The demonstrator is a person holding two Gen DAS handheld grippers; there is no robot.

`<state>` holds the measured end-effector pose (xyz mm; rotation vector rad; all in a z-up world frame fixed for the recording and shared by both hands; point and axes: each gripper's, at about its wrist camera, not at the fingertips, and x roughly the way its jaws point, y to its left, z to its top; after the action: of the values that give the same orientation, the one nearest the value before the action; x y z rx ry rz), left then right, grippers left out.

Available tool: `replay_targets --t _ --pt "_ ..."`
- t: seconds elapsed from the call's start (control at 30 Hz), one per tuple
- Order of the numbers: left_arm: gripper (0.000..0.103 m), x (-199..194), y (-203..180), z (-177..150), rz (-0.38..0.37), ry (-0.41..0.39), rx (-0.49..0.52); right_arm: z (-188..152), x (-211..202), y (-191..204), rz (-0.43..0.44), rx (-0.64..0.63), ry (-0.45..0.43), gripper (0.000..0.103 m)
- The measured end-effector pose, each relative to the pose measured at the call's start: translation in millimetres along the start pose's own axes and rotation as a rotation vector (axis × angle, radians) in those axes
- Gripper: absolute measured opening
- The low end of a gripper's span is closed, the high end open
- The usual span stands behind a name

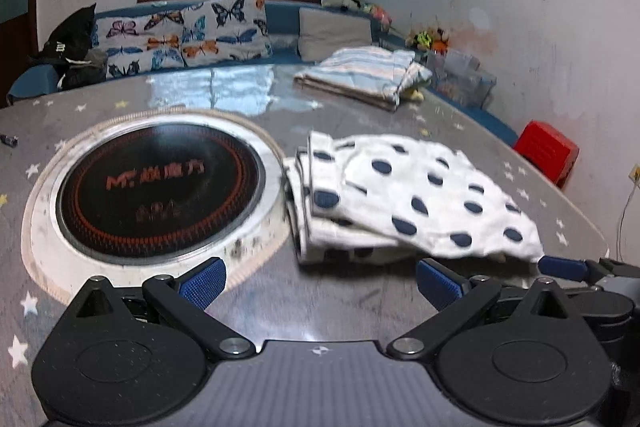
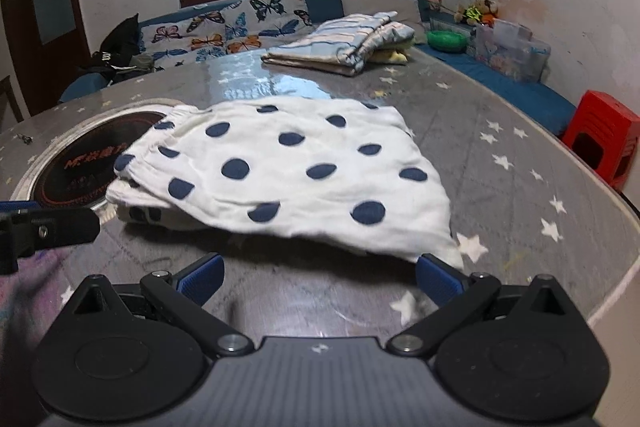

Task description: Fold clothes

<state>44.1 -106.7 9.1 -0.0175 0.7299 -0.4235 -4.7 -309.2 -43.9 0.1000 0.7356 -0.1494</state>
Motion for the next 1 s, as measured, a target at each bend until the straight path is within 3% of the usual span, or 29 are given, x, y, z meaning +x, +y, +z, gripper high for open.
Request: replay_targets --t 1.0 --pt "0.103 8 -14 -28 0.017 0.092 0.024 -21 1 -4 -0.011 0.031 0.038 0.103"
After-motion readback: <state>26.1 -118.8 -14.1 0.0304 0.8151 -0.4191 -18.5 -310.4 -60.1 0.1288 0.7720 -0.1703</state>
